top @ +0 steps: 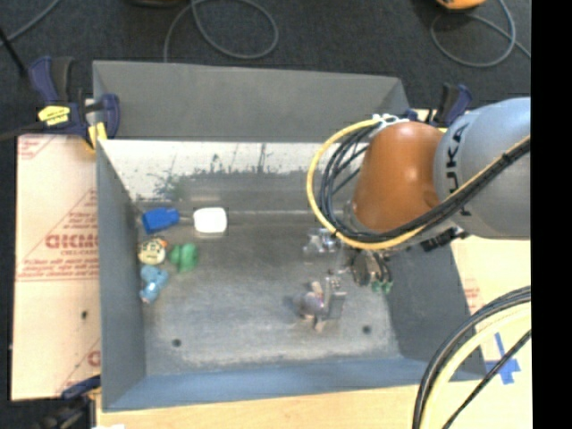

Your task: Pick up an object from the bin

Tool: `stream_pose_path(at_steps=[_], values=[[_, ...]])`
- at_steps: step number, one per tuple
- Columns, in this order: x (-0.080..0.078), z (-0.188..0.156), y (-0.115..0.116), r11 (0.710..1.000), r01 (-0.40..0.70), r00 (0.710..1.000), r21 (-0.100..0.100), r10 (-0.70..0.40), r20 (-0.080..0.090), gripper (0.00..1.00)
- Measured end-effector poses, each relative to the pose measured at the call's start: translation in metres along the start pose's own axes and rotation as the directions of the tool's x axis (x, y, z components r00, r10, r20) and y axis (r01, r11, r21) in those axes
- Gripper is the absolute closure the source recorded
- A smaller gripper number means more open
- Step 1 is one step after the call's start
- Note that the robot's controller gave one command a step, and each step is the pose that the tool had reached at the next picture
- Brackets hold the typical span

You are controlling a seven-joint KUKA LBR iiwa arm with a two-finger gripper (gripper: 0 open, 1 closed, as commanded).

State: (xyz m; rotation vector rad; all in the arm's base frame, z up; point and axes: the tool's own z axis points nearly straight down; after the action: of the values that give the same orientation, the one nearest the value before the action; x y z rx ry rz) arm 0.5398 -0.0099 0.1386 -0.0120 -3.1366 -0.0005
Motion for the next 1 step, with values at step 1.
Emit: stream_pose_path(at_steps=[1], values=[[-0.0016,-0.0044,-0.0001,1.000,0.000,1.000,0.000,0.000,0.008,0.00]])
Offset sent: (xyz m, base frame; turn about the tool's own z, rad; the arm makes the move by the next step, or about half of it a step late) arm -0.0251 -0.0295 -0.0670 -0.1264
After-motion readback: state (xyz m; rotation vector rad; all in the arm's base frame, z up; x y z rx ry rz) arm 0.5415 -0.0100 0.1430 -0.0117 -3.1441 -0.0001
